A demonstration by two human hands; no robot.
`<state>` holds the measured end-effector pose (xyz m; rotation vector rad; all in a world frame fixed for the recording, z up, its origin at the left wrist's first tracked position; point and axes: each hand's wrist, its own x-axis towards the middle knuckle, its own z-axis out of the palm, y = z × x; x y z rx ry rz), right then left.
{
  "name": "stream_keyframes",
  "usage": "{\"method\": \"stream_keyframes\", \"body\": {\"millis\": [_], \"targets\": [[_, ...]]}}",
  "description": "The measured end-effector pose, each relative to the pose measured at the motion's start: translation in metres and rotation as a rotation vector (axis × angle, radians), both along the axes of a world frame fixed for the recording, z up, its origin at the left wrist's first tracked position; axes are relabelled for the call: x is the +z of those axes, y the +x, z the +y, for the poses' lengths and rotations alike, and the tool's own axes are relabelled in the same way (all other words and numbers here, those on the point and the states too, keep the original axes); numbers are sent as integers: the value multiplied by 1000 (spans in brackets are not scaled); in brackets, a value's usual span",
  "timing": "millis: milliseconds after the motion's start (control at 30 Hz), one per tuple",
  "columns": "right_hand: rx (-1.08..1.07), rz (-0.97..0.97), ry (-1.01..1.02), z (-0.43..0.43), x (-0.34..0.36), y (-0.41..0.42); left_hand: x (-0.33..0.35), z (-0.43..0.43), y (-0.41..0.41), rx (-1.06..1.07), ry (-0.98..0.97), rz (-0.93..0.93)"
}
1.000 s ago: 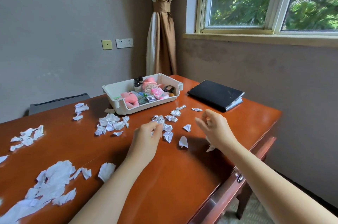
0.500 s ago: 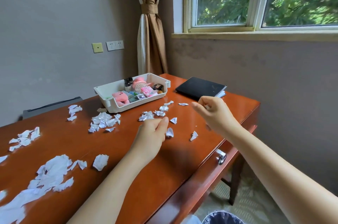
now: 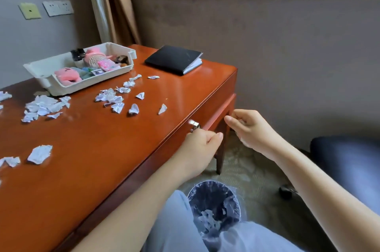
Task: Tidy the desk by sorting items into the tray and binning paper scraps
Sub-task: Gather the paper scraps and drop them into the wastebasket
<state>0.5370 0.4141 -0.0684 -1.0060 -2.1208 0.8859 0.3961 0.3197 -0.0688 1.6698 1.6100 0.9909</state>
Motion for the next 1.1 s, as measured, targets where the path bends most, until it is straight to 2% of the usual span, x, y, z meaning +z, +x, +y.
{"method": "stream_keyframes", "body": {"millis": [167, 300, 600, 767, 900, 1100], "targets": [[-60, -10, -180, 6, -61, 10, -64, 11, 21, -20, -162, 74], [-96, -69, -305, 11, -122, 7, -119, 21, 21, 45, -284, 37], [-211, -222, -514, 9, -225, -5, -210, 42, 10, 231, -432, 83], [-305, -293, -608, 15, -259, -18, -238, 57, 10, 162, -565, 114], [-384, -325, -704, 12, -281, -25, -258, 66, 11, 44, -567, 230], [-322, -358, -755, 15, -299, -29, -287, 73, 3, -83, -639, 347]]}}
